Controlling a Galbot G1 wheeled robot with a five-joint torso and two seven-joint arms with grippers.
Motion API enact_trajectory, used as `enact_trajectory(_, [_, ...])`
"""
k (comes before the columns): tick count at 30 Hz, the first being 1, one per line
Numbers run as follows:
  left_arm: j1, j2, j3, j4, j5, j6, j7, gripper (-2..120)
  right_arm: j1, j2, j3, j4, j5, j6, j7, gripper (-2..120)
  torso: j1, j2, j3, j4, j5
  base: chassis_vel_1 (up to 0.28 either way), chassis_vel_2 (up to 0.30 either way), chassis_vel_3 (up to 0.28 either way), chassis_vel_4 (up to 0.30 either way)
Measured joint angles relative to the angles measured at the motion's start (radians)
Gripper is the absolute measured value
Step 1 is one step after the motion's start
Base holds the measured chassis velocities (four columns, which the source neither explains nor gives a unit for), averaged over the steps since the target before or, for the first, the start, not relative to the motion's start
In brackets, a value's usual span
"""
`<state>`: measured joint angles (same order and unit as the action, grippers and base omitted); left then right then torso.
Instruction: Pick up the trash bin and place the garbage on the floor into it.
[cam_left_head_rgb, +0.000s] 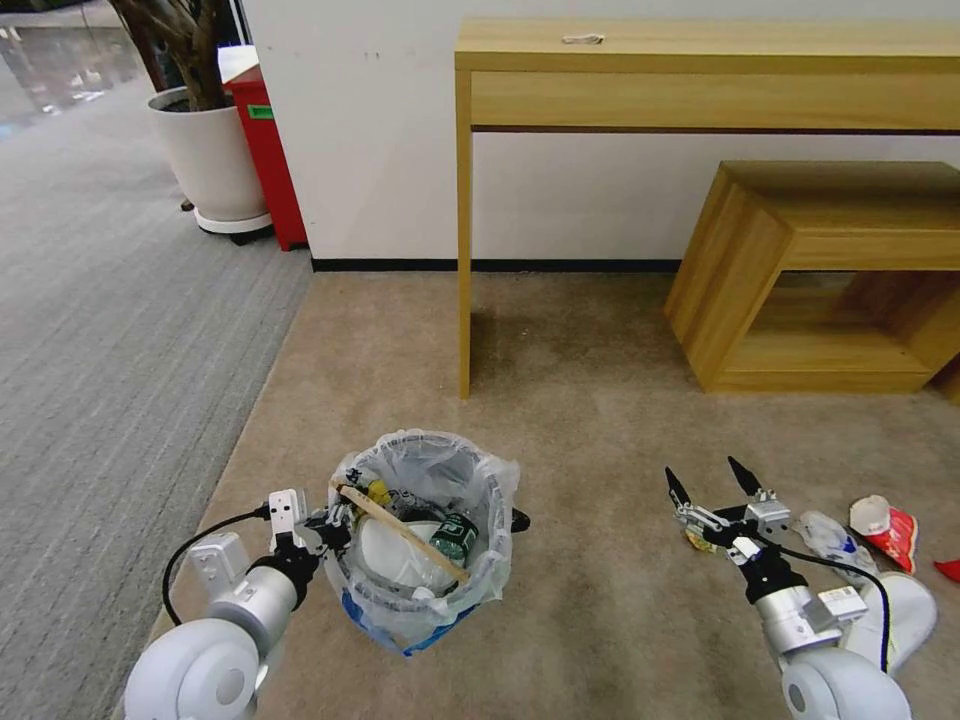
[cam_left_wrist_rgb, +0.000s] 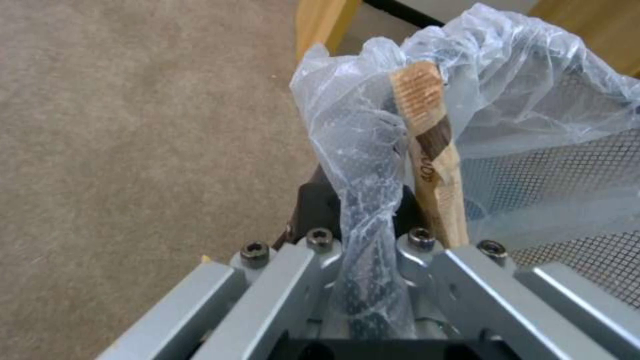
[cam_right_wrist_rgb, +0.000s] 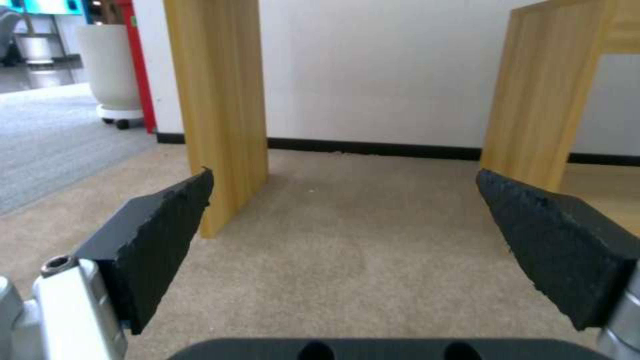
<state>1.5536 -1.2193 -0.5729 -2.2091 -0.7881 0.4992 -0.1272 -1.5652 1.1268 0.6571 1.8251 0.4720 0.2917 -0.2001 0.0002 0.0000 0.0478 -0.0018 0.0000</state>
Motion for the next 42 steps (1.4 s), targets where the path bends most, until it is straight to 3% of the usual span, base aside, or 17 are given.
enact_trajectory(42, [-0.009, -0.003, -0.004, 0.014, -0.005, -0.02, -0.011, 3, 0.024, 0.008, -0.021, -0.021, -0.002, 0.005, -0.005, 100, 0.0, 0.0, 0.0, -0.0002, 0.0, -0.097, -0.089, -0.097, -0.096])
